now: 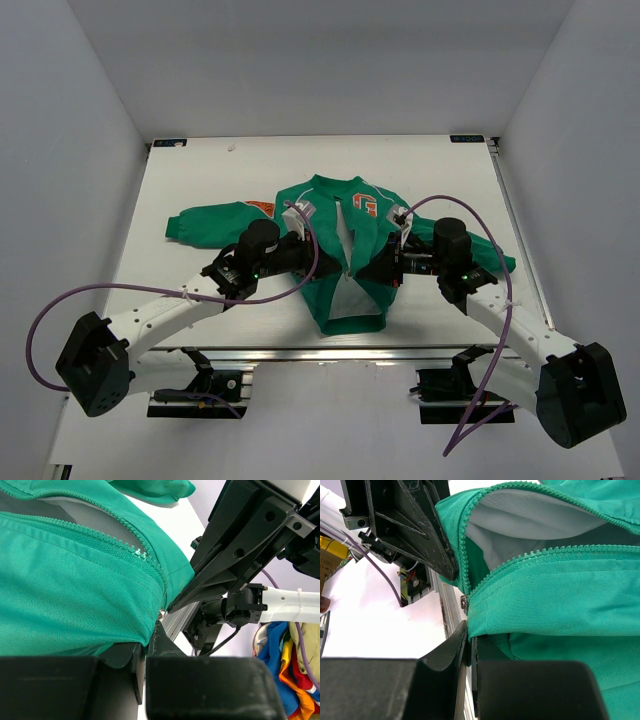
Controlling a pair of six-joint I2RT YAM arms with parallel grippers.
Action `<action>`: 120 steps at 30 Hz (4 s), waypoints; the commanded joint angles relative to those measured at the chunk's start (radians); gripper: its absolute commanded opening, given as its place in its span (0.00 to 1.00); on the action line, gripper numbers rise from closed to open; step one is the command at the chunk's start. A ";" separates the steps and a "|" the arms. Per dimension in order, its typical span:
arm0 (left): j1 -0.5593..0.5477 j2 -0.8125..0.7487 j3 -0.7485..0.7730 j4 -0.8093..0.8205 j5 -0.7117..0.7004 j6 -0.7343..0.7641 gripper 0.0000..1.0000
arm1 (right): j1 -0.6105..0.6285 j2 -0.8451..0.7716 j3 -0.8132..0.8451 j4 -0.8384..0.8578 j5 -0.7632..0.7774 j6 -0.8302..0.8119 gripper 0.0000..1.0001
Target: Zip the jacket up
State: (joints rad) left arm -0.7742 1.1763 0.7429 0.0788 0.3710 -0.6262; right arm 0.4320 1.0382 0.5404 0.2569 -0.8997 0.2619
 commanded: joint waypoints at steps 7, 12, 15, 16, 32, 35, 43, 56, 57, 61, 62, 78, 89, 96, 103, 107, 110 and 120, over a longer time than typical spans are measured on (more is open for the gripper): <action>0.004 -0.030 -0.010 0.035 0.035 -0.009 0.00 | -0.003 -0.029 0.026 0.031 -0.008 -0.012 0.00; 0.006 -0.026 -0.020 0.052 0.071 -0.013 0.00 | -0.004 -0.030 0.017 0.073 -0.022 0.010 0.00; 0.013 -0.018 -0.034 0.085 0.118 -0.023 0.00 | -0.004 -0.035 0.012 0.082 -0.030 0.014 0.00; 0.016 -0.018 -0.037 0.090 0.129 -0.024 0.00 | -0.004 -0.036 0.012 0.082 -0.033 0.016 0.00; 0.050 -0.027 -0.063 0.125 0.215 -0.049 0.00 | -0.009 -0.064 -0.008 0.105 -0.059 0.019 0.00; 0.055 -0.026 -0.071 0.142 0.223 -0.058 0.00 | -0.009 -0.069 -0.013 0.105 -0.056 0.019 0.00; 0.059 -0.014 -0.065 0.113 0.206 -0.066 0.00 | -0.010 -0.073 -0.016 0.125 -0.091 0.025 0.00; 0.062 -0.017 -0.060 0.133 0.226 -0.034 0.00 | -0.006 -0.021 -0.016 0.113 -0.094 0.022 0.00; 0.062 -0.015 -0.060 0.139 0.239 -0.024 0.00 | -0.006 -0.018 -0.016 0.117 -0.091 0.028 0.00; 0.061 -0.015 -0.051 0.124 0.256 0.019 0.00 | -0.006 -0.012 -0.023 0.168 -0.088 0.071 0.00; 0.059 -0.015 -0.045 0.093 0.249 0.042 0.00 | -0.004 -0.009 -0.023 0.183 -0.091 0.091 0.00; 0.055 0.011 -0.005 0.009 0.226 0.083 0.16 | 0.004 0.043 0.016 0.176 -0.088 0.105 0.00; 0.056 0.037 -0.040 0.128 0.284 -0.001 0.45 | 0.011 0.017 0.023 0.050 -0.057 0.028 0.00; 0.058 0.065 -0.048 0.154 0.286 -0.012 0.46 | 0.022 0.008 0.018 0.070 -0.067 0.042 0.00; 0.056 0.052 -0.060 0.179 0.275 -0.023 0.28 | 0.021 0.006 0.015 0.079 -0.058 0.054 0.00; 0.056 0.052 -0.073 0.199 0.266 -0.036 0.19 | 0.022 0.011 0.015 0.111 -0.047 0.089 0.00; 0.056 0.060 -0.077 0.200 0.238 -0.050 0.07 | 0.022 0.022 0.010 0.149 -0.031 0.143 0.00; 0.055 0.029 -0.120 0.197 0.186 -0.046 0.00 | 0.021 0.059 -0.026 0.330 0.078 0.401 0.00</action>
State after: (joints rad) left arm -0.7143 1.2419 0.6479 0.2749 0.5461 -0.6781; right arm 0.4484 1.0863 0.5060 0.4335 -0.8787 0.5591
